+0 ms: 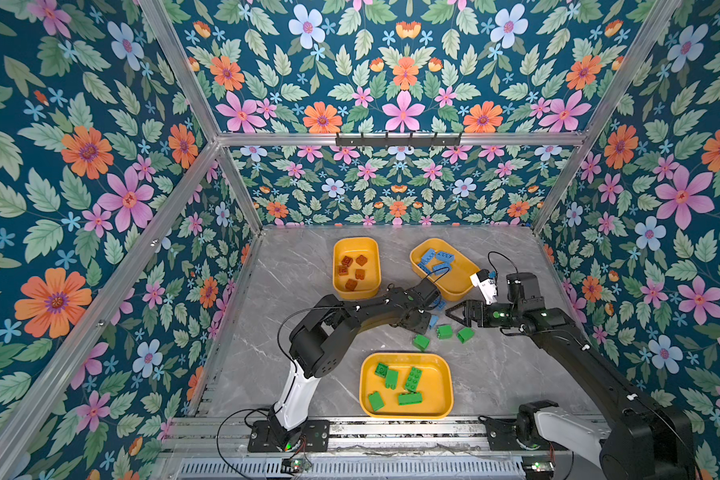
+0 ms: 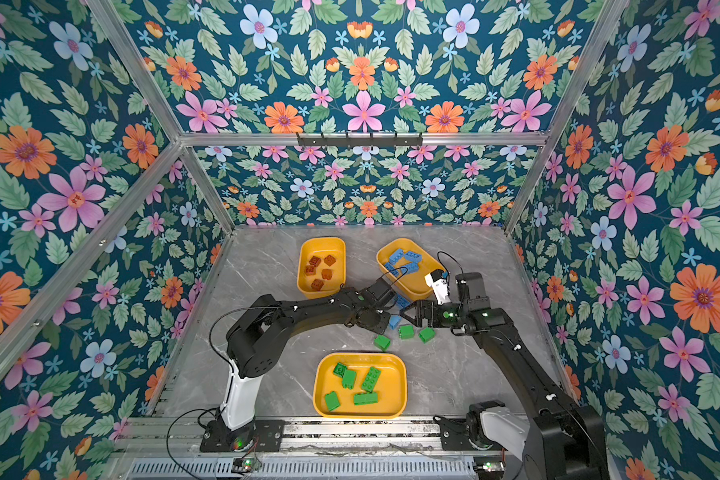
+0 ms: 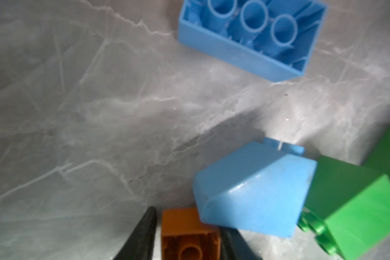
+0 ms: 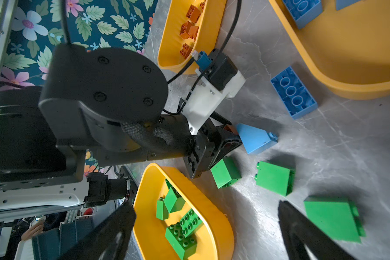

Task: Sort the legos into containers by color
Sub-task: 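Lower the left gripper onto the pile and grasp a brown brick, then carry the brown brick into the brown-brick bin and open the left gripper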

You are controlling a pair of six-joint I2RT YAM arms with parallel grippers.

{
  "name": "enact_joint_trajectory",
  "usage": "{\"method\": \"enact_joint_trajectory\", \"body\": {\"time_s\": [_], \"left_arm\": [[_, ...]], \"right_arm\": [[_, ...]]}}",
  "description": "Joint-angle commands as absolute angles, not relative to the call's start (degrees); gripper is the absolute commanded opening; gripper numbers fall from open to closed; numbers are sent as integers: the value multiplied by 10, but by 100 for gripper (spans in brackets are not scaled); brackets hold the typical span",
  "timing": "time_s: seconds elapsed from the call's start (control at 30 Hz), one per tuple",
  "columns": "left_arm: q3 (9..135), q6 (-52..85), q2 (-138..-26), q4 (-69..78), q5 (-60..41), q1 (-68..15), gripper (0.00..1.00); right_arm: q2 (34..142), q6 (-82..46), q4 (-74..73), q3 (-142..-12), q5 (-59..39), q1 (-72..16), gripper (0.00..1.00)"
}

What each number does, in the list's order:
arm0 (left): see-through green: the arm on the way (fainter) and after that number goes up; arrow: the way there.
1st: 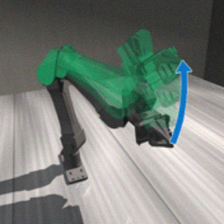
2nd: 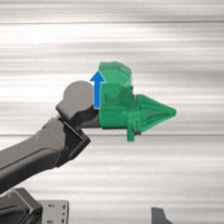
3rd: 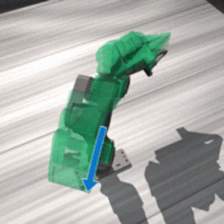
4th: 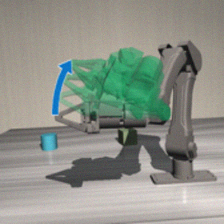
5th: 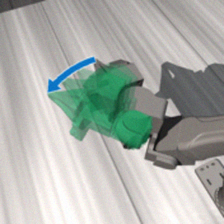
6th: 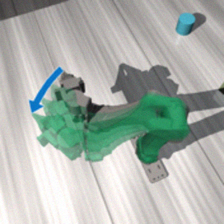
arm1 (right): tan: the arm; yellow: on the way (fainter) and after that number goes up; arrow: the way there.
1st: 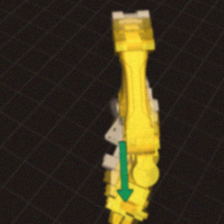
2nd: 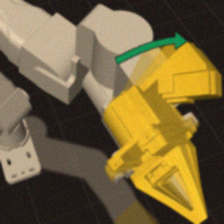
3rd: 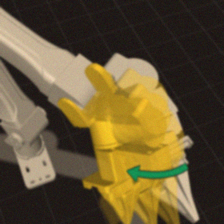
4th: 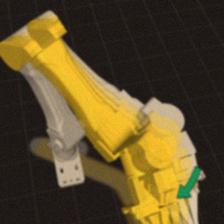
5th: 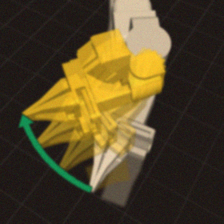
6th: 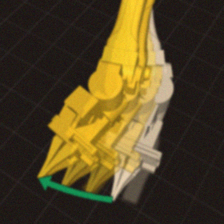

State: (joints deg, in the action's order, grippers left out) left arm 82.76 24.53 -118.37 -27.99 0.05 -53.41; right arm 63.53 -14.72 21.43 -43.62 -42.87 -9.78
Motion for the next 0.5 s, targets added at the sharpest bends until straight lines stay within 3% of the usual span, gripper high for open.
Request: {"method": "enact_joint_trajectory", "body": {"time_s": [0.0, 0.47], "left_arm": [[831, 235, -1184, -332, 19, -532, 33], [867, 174, -1076, -409, 20, -440, 30]], "right_arm": [[638, -139, 216, -441, -426, -97, 99], [675, -143, 193, -471, -457, -97, 99]]}}
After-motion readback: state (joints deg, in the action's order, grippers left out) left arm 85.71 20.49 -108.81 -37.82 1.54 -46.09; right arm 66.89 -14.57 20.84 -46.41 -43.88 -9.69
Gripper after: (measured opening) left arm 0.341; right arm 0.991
